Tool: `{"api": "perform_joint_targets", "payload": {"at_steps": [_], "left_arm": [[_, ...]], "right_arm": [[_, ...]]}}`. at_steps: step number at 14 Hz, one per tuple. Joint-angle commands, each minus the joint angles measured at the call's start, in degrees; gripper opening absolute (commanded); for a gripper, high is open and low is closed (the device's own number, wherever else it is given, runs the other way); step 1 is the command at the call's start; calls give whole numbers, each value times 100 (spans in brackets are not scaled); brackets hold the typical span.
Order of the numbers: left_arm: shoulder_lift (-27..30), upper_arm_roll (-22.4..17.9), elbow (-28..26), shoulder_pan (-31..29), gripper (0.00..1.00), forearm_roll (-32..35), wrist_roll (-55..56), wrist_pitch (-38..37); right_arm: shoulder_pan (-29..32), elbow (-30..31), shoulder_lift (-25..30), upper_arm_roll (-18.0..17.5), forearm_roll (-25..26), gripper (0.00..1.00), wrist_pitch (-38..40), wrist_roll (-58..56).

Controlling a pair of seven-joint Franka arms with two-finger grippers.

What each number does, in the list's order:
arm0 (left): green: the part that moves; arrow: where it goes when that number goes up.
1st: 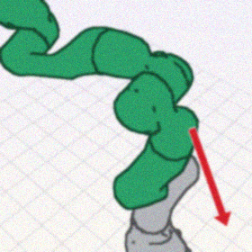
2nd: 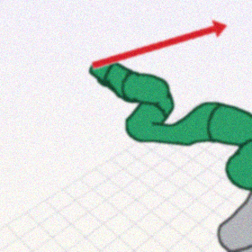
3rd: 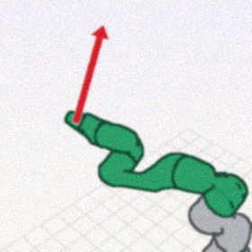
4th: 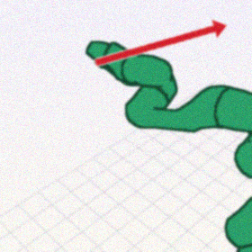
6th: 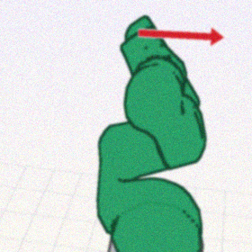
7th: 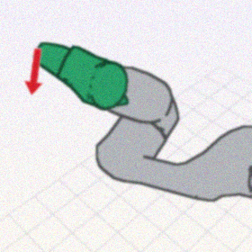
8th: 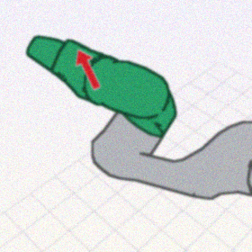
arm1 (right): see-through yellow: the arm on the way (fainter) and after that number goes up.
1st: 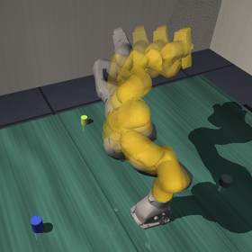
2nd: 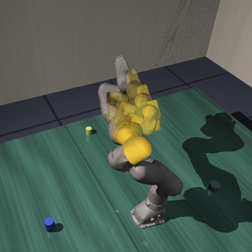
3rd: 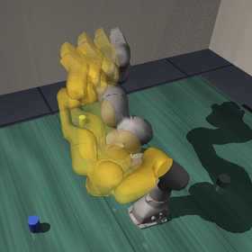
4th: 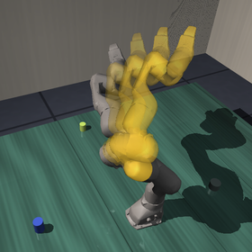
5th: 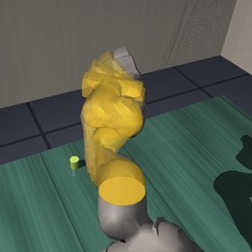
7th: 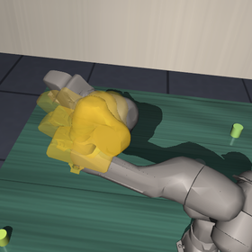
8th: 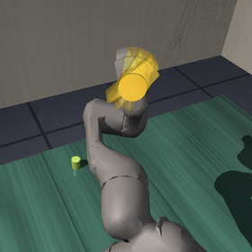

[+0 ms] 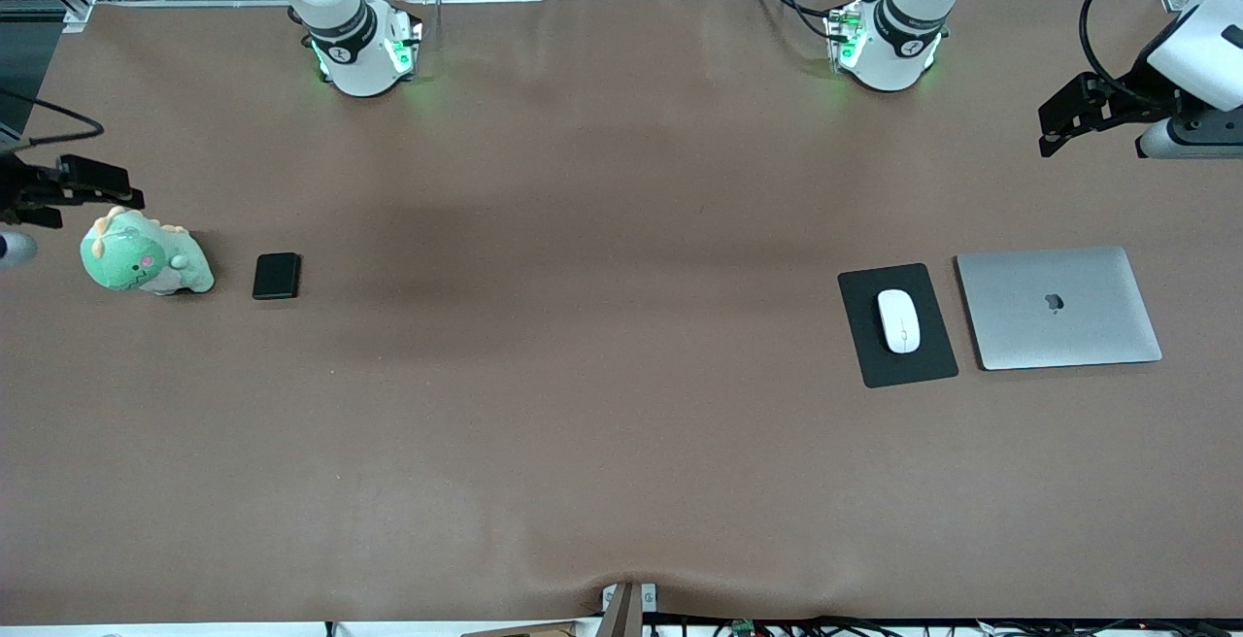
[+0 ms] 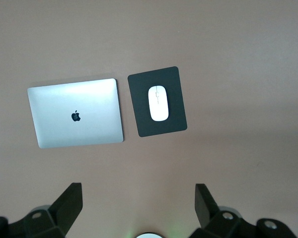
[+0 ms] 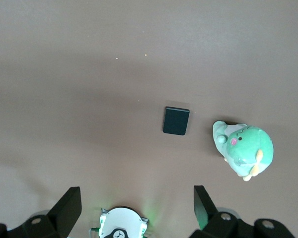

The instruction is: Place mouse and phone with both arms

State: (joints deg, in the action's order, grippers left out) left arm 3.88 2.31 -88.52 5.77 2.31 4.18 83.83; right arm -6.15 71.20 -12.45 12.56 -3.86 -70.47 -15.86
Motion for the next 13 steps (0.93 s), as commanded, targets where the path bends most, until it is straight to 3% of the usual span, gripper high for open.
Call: {"api": "perform_joint_targets", "payload": {"at_steps": [1, 4, 8, 13], "left_arm": [[7, -20, 54, -41, 100, -116, 12, 29], [-19, -20, 115, 3, 100, -116, 12, 64], [-98, -11, 107, -23, 100, -99, 12, 204], [-124, -20, 124, -23, 100, -55, -5, 204]], "right_arm": [[-167, 105, 339, -25, 17, 100, 173, 844], [-238, 472, 689, -271, 61, 100, 105, 1497], [-238, 1896, 1656, -298, 78, 100, -844, 1498], [-168, 1968, 1807, -465, 96, 100, -775, 1498]]}}
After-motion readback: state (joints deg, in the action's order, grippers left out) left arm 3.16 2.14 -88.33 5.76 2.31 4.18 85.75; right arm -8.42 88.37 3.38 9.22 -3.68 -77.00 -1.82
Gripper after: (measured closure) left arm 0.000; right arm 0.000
